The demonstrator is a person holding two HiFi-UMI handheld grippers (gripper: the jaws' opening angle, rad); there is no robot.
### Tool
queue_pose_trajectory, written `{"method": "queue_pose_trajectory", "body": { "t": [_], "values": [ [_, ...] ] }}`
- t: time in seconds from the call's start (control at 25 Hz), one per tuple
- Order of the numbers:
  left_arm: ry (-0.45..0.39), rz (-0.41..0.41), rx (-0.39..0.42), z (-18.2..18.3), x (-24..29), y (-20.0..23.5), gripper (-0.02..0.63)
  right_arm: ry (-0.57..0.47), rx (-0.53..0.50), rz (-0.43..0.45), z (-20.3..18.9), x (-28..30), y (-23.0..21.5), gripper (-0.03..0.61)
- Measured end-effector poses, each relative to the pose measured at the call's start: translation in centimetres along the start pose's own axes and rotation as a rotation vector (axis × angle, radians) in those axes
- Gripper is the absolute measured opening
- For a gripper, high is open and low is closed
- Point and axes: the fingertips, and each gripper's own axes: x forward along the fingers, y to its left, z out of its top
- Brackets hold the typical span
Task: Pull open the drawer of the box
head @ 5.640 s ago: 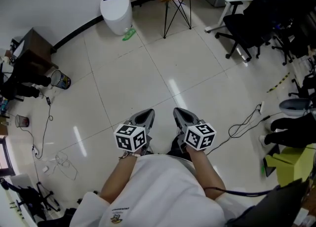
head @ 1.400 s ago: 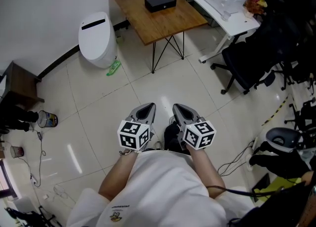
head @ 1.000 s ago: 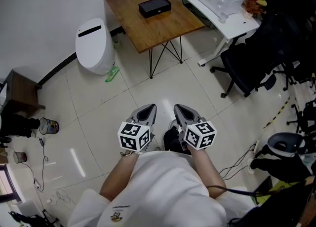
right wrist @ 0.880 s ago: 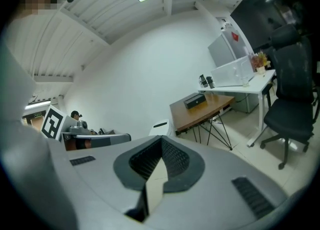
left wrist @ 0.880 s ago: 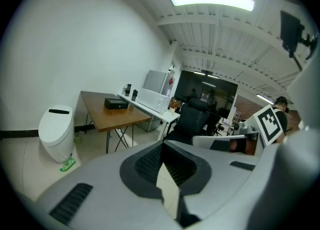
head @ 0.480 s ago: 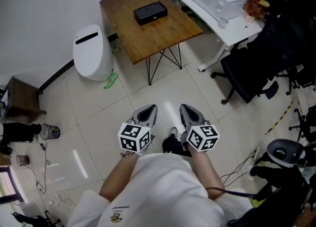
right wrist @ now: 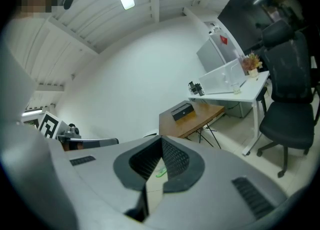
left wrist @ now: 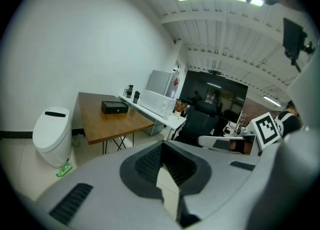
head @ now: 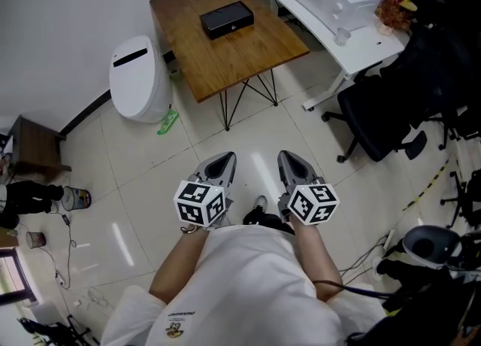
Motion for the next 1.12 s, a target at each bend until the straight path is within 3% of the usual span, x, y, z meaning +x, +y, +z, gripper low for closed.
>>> {"method": "queue_pose_trajectory", "body": {
  "t": [0.36, 0.68, 1.12],
  "values": [
    [0.004, 0.030, -0.040, 1.7, 2.5, 0.5, 0.003, 0.033, 0.007, 0.027, 1.3, 1.4, -3.0, -0.012],
    [0.017, 0.049, -0.064, 1.8, 3.7, 1.5, 0.003, 0.053, 0.003, 0.070, 2.0, 3.5, -3.0, -0.014],
    [0.031, 0.009, -0.082, 3.1, 8.1, 4.0, 0.003, 0.075, -0.015, 0.086, 3.2, 7.7, -3.9, -0.012]
  ]
}}
